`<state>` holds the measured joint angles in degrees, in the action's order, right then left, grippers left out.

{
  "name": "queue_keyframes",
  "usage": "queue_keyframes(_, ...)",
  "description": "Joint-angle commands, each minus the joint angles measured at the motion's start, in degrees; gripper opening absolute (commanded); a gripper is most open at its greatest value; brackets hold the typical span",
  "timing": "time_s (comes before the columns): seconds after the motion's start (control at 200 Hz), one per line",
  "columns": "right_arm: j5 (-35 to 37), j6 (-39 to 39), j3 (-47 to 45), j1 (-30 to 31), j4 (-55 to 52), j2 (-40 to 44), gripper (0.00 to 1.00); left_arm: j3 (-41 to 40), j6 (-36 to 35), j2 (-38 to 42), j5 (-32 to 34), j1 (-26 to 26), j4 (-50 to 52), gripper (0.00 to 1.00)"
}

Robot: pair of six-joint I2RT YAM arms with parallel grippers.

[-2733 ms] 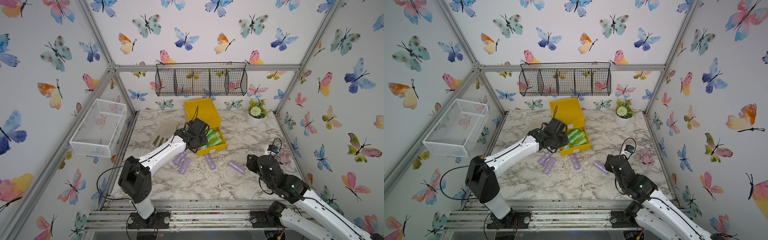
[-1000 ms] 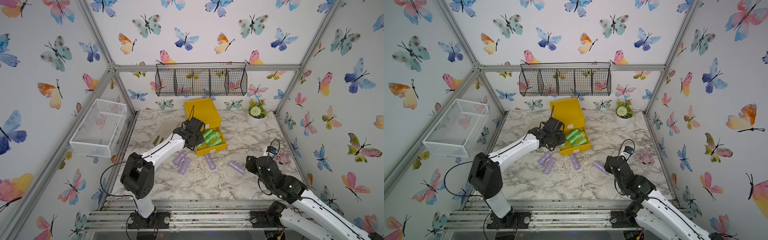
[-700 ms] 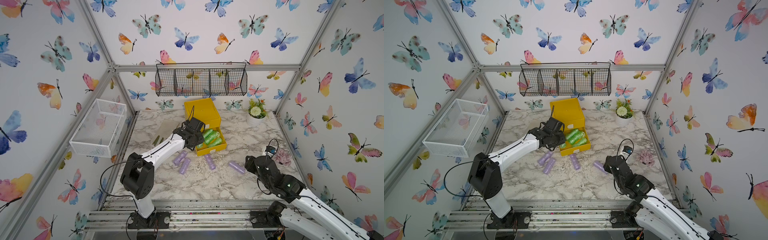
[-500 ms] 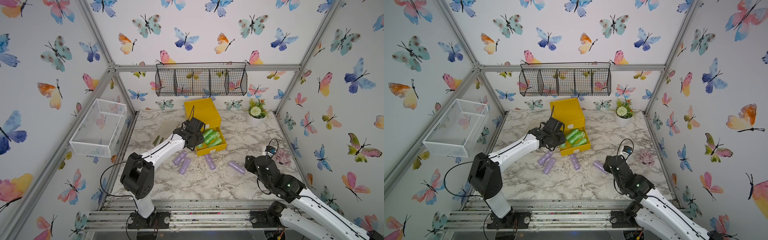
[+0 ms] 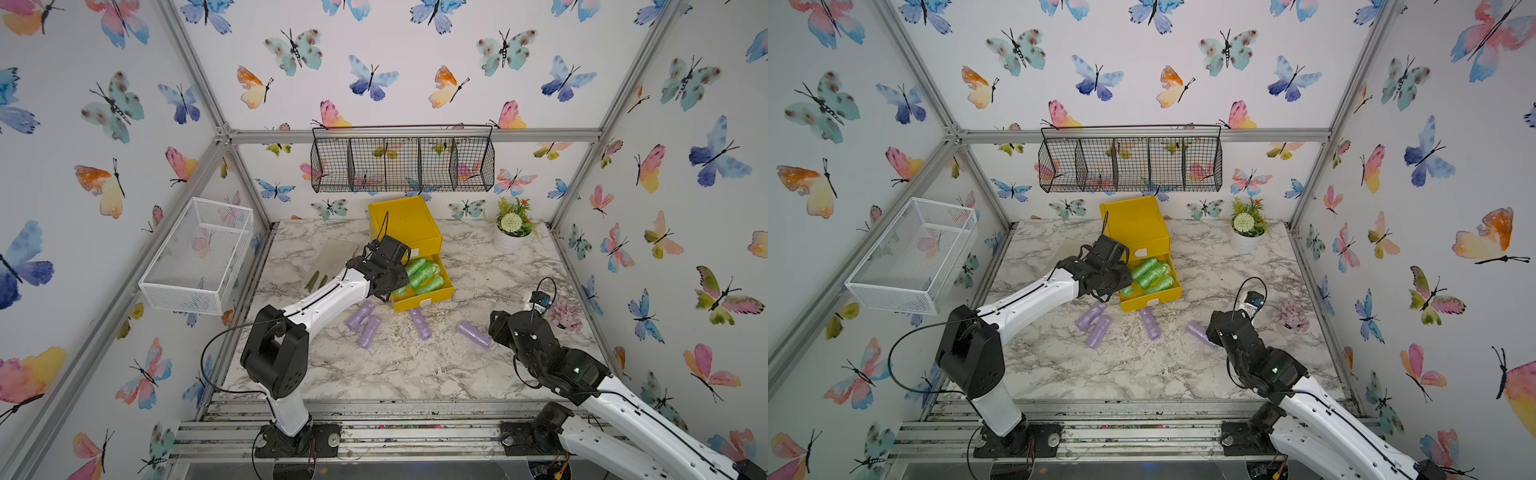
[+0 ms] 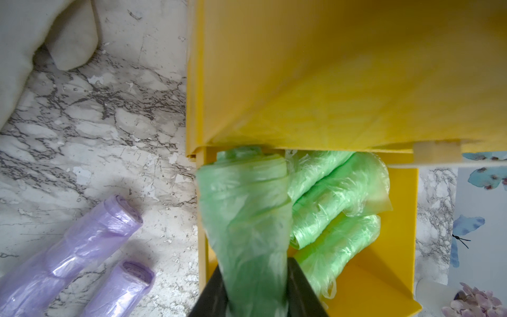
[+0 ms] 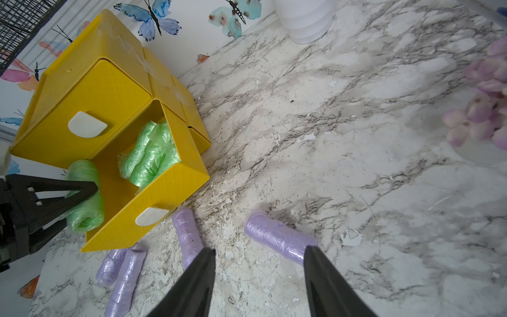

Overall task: Sort the rolls of trash bags by color and place them into the drawer
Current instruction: Place the roll of trash bags in the drawer.

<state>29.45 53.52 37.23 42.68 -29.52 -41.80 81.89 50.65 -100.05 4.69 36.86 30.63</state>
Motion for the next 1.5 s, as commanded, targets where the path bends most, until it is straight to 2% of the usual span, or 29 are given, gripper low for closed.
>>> queue_keyframes(0.0,-0.4,0.5,-0.6,-0.3,0.5,0.0,0.57,-1.4,-1.0,-3.0,-4.5,0.8,2.9,0.27)
queue_keyframes(0.165,-0.4,0.5,-0.7,-0.3,0.6,0.0,0.57,-1.1,-1.3,-3.7,-5.2,1.5,2.7,0.13)
queue_keyframes(0.35,-0.3,0.4,-0.6,-0.3,0.6,0.1,0.57,-0.2,-1.9,0.8,-4.1,1.9,3.6,0.13)
queue_keyframes(0.506,-0.4,0.4,-0.5,-0.3,0.6,0.0,0.57,5.1,-4.0,3.9,-2.3,1.5,8.5,0.13)
queue_keyframes(0.806,0.1,0.4,-0.6,-0.3,0.2,1.1,0.57,12.0,-12.0,5.6,-8.9,-2.8,19.4,0.11)
queue_keyframes(0.911,-0.1,0.3,-1.0,-0.3,0.9,1.0,0.57,12.7,-14.3,4.1,-10.3,-4.6,21.5,0.10)
queue_keyframes(0.976,-0.4,0.2,-1.1,-0.3,1.2,0.8,0.57,14.5,-15.2,1.6,-13.4,-5.8,23.8,0.10)
queue_keyframes(1.101,-0.2,-0.2,-0.9,-0.3,0.9,0.8,0.57,18.1,-17.5,-3.1,-16.7,-5.9,27.3,0.10)
queue_keyframes(1.497,1.5,-0.7,-1.1,-0.3,-0.3,1.9,0.57,18.9,-16.8,-6.2,-16.7,-4.7,27.0,0.14)
